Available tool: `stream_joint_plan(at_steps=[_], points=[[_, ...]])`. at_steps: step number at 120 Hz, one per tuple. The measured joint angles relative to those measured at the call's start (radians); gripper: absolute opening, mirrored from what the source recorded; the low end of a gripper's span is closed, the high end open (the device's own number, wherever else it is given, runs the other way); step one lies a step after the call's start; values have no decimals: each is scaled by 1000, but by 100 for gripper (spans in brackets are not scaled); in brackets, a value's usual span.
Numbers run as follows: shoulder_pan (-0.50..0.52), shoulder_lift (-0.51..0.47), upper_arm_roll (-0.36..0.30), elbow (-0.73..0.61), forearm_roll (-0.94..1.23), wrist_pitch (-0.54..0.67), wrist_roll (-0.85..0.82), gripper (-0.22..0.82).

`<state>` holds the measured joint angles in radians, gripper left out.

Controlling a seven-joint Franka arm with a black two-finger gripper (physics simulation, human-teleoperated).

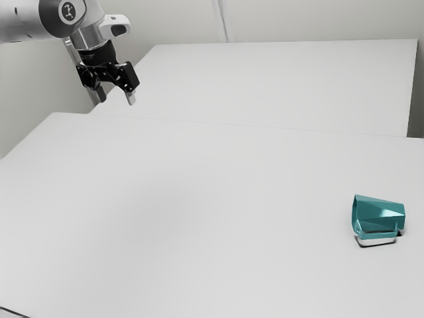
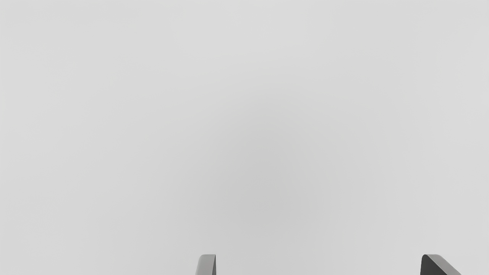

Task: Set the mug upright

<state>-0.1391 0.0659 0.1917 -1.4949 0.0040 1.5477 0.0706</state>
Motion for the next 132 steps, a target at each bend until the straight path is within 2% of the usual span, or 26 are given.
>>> stream_joint_plan(at_steps=[29, 52, 132], points=[[0, 1, -1, -3, -13, 10, -1, 58], [0, -2, -6, -76, -108, 70, 5, 58], [-47, -37, -46, -439, -555, 489, 221, 58]])
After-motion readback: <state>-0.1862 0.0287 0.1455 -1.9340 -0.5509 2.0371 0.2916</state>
